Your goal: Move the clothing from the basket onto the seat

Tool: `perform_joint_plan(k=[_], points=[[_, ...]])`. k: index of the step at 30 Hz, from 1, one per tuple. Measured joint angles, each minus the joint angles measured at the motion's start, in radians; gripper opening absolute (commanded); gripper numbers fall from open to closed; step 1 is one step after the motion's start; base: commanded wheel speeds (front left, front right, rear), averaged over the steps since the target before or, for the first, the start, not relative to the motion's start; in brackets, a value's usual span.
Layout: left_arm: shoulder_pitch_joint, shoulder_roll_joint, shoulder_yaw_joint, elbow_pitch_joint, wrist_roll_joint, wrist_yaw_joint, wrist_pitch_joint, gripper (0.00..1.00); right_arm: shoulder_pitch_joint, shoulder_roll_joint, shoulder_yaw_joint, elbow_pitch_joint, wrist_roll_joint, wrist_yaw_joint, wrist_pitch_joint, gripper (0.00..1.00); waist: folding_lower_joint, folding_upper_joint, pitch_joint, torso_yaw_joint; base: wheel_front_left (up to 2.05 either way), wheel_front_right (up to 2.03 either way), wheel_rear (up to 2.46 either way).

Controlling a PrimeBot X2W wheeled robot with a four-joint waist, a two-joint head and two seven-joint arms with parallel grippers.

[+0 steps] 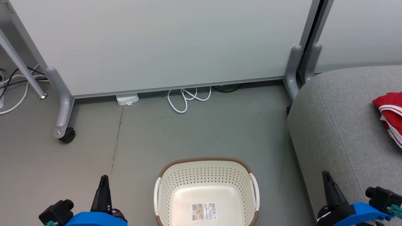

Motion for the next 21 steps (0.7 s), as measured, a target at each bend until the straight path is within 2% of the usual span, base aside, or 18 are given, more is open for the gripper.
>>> perform_joint_plan(k=[21], points=[[-0.026,0.005,0.026,-0.035,-0.283,0.000,0.069,0.00,-0.025,0.000,-0.008,-0.022,0.319,0.000,0.060,0.00,0.0000,0.0000,-0.006,-0.015,0.00,0.00,0.00]])
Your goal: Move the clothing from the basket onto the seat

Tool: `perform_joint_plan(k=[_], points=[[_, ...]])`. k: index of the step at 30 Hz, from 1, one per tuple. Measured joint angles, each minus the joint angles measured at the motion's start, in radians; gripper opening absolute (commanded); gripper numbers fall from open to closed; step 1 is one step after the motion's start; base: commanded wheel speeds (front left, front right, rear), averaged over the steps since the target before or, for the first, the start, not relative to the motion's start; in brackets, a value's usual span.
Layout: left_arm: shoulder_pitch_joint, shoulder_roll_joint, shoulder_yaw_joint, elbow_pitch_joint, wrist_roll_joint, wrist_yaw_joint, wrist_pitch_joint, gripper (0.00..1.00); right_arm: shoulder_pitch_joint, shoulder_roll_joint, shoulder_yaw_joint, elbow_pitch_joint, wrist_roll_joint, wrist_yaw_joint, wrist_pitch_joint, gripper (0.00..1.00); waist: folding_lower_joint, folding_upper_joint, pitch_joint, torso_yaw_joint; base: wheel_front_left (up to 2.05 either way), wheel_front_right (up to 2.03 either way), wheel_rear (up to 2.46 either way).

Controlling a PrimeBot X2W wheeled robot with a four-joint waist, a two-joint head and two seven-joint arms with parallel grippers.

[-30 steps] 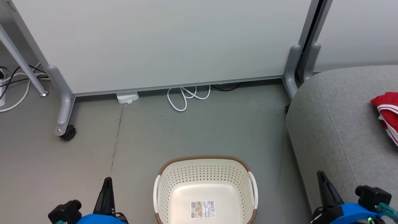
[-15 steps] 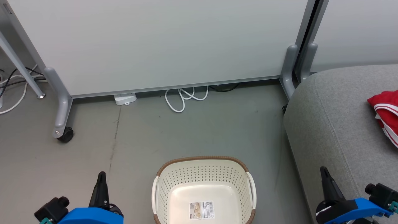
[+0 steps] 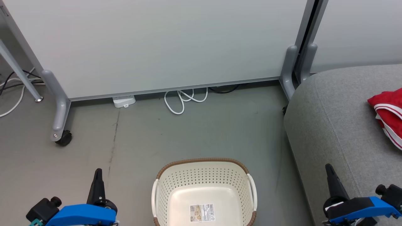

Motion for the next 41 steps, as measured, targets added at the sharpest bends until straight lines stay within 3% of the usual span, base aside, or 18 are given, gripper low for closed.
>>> perform_joint_plan(k=[41], points=[[-0.042,0.003,0.048,-0.049,-0.402,0.000,0.107,0.00,-0.035,-0.002,-0.013,-0.032,0.463,0.000,0.083,0.00,0.0000,0.0000,-0.011,-0.030,0.00,0.00,0.00]])
